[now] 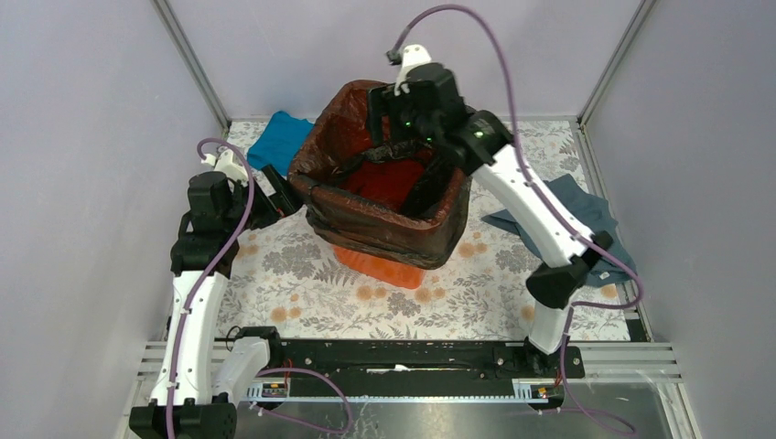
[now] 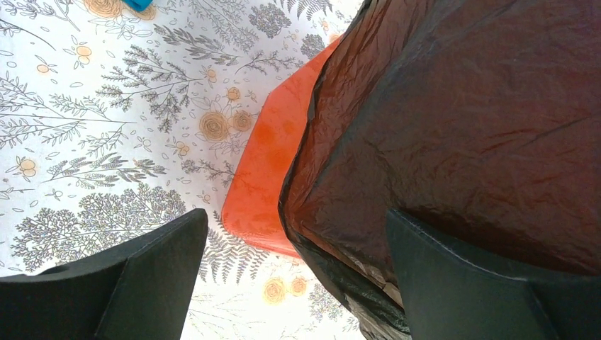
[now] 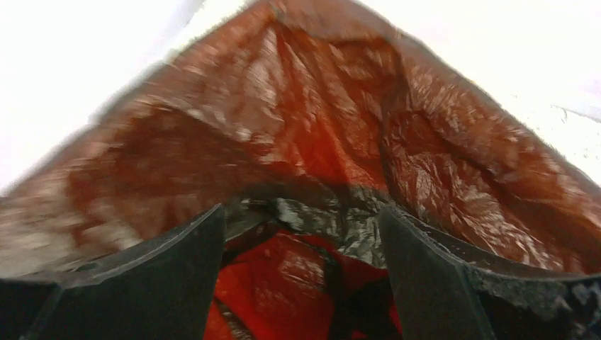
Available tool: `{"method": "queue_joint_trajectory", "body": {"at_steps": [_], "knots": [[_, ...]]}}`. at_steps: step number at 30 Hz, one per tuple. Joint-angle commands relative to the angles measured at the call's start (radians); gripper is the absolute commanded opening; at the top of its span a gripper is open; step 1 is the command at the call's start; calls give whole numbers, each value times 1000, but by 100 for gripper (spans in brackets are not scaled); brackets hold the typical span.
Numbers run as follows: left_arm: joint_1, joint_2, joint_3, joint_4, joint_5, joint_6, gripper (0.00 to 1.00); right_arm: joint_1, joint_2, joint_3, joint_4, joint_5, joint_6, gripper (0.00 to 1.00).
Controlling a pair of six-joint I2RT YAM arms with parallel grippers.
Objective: Put the trash bags into the trash bin
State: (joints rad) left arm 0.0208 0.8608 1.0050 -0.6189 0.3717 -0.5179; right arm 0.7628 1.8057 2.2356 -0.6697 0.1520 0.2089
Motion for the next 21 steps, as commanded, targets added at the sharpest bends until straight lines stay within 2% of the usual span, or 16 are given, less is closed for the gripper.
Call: {"method": "queue_joint_trajectory", "body": {"at_steps": [1,8,10,16,21], "knots": [[-4,-28,6,35,12,30,99,3,49,7,-23,175,-58,84],[-4,-19,17,28,5,40,99,3,66,-129,57,573,-127,86],[-5,-19,24,28,13,38,99,3,85,-130,67,609,-148,87],[-6,-28,37,1,-35,60,99,9,143,-20,-5,457,-91,92],[-16,-36,78,-68,-234,118,99,42,119,-2,30,280,-51,96]]}}
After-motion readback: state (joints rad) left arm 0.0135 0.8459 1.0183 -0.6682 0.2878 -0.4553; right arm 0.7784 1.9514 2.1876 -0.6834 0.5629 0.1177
